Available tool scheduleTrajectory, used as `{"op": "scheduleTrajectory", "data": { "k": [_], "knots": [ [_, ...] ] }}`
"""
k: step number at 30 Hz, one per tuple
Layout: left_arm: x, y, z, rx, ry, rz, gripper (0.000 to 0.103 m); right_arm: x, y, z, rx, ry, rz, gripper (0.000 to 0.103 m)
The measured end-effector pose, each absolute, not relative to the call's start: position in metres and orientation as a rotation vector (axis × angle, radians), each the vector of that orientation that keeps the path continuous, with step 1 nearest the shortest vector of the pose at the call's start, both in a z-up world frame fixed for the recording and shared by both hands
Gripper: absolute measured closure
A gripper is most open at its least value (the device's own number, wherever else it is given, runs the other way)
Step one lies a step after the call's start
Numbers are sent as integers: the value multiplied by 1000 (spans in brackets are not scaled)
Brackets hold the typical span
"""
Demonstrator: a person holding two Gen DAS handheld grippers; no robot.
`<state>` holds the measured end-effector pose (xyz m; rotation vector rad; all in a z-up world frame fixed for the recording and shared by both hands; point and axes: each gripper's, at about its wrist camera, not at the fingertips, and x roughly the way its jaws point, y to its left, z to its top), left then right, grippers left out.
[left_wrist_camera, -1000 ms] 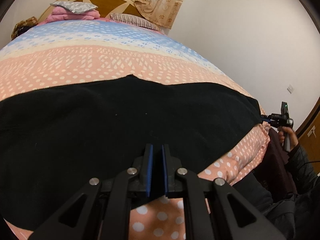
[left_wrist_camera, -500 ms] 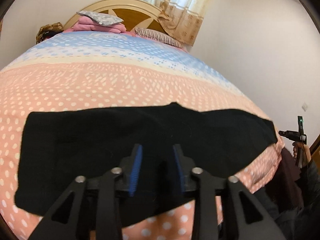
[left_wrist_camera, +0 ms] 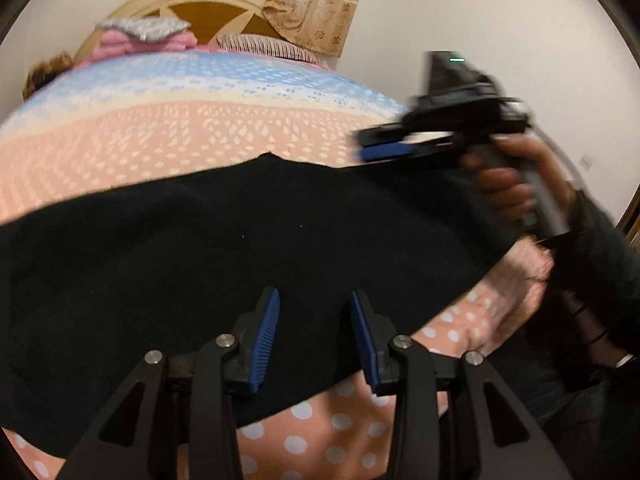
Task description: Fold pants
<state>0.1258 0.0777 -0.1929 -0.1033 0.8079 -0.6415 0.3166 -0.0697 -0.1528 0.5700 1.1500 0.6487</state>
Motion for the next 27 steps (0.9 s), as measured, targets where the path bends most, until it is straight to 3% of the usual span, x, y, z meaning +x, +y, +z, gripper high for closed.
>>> {"op": "scheduleTrajectory", "data": {
  "k": [14,17,18,19,23,27],
  "knots": [
    [127,90,-199,-187,790,-700,63,362,-7,-205,753,1365,783,82],
    [125,89,-199,-182,787,-697,63,359,-2,-203,720,1348,764,83],
    [126,89,-198,-181,788,-696,63,360,4,-200,707,1339,761,95],
    [126,86,-197,-180,790,-695,63,359,8,-195,690,1320,755,97],
    [125,85,-197,-180,788,-688,63,349,7,-161,631,1185,726,99],
    [122,84,-199,-177,781,-687,63,347,14,-154,534,1163,696,100]
  ]
}}
